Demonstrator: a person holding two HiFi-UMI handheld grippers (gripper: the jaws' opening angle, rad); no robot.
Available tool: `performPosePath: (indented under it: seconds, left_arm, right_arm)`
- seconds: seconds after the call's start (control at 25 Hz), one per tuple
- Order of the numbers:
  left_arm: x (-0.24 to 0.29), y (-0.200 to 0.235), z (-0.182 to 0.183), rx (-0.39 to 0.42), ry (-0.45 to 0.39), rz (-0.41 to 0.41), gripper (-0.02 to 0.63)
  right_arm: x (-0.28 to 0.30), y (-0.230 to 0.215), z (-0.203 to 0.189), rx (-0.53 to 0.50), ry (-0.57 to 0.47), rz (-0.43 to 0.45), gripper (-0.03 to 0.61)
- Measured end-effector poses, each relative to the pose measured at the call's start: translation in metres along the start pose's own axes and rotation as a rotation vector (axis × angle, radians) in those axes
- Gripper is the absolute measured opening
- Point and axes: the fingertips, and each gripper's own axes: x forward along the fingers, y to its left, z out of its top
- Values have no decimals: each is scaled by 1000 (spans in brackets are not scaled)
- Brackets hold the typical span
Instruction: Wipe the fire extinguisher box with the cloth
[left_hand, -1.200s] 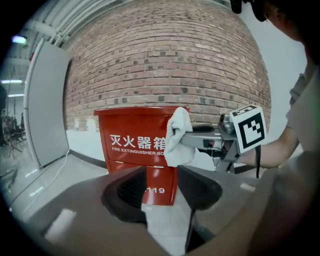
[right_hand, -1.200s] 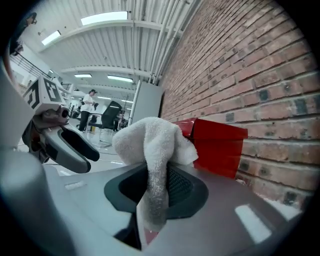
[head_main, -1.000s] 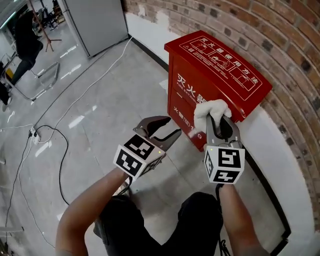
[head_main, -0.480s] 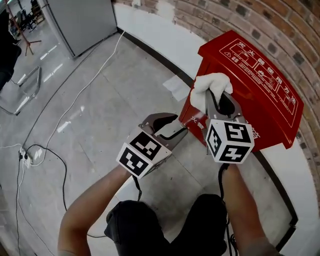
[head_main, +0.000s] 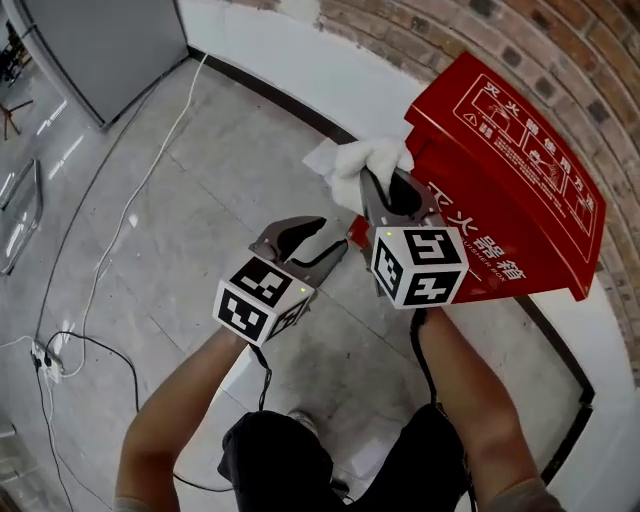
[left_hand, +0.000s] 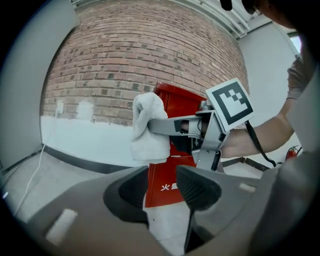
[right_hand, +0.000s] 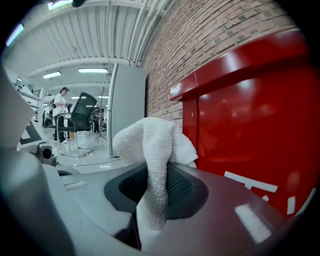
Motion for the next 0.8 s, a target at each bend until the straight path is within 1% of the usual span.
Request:
performPosePath:
  seconds: [0.08, 0.2, 0.28, 0.36, 0.48, 0.6, 0.64, 0.72, 0.8]
  left_arm:
    - [2, -4, -5, -17, 3, -16, 179]
    - [7, -2, -10, -33, 0, 13, 179]
    - [8, -7, -21, -51, 9, 22, 179]
    - [10, -12, -32, -43, 29, 31, 180]
    - [11, -12, -46, -45, 41, 67, 179]
    - [13, -21, -57, -51, 58, 101, 174]
    - [13, -27, -59, -41, 73, 108, 150]
    - [15, -42, -61, -12, 102, 112, 69]
    - [18, -58, -58, 29, 118, 108, 35]
  right_arm:
    - [-1, -2, -10, -3, 28, -24, 109]
    - [5, -5, -20, 10, 23, -37, 109]
    - [2, -8, -36, 26, 16, -33, 109]
    - [-3, -11, -52, 21, 7, -26, 109]
    - [-17, -23, -80, 29, -1, -33, 107]
    - [-40, -39, -106, 19, 6, -49, 109]
    - [-48, -45, -109, 19, 3, -55, 109]
    - [-65, -56, -113, 25, -6, -71, 109]
    - [-82, -67, -118, 39, -10, -88, 109]
